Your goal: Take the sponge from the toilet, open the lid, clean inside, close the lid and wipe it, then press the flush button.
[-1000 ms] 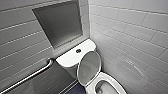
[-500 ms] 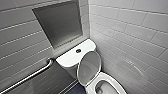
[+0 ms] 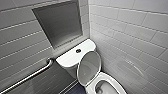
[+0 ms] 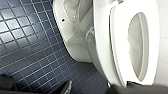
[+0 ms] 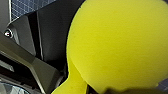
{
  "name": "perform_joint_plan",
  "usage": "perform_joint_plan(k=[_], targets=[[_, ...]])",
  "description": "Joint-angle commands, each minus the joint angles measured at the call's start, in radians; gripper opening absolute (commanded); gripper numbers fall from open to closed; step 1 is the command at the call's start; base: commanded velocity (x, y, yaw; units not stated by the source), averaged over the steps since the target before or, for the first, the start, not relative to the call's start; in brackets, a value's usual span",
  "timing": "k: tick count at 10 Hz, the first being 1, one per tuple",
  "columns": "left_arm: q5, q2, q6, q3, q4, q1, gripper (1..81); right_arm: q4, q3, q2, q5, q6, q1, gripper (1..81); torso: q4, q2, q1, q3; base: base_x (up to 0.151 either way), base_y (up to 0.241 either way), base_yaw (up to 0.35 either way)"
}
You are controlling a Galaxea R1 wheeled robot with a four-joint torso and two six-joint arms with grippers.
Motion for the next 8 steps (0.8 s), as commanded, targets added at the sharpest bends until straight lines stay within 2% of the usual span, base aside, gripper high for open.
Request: perform_joint_plan(k=[1,3,5,8], targets=[[-0.028,-0.022,-0.174,0.020,-0.061,-0.162,81.1,-0.018,-0.024,0.010,-0.073,-0.001,-0.023,1.0,0.000,0.000,0.000,0.000,0.000,0.000,0.000],[-0.046,-0.039,-0.222,0.021,-0.061,-0.197,81.1,-0.018,-0.030,0.017,-0.073,0.001,-0.023,1.0,0.000,0.000,0.000,0.000,0.000,0.000,0.000],[-0.126,-0.052,-0.286,0.027,-0.061,-0.224,81.1,-0.020,-0.024,0.018,-0.073,0.001,-0.028,1.0,0.000,0.000,0.000,0.000,0.000,0.000,0.000],[-0.135,-0.059,-0.353,0.023,-0.059,-0.267,81.1,-0.018,-0.027,0.021,-0.073,0.001,-0.032,1.0,0.000,0.000,0.000,0.000,0.000,0.000,0.000]])
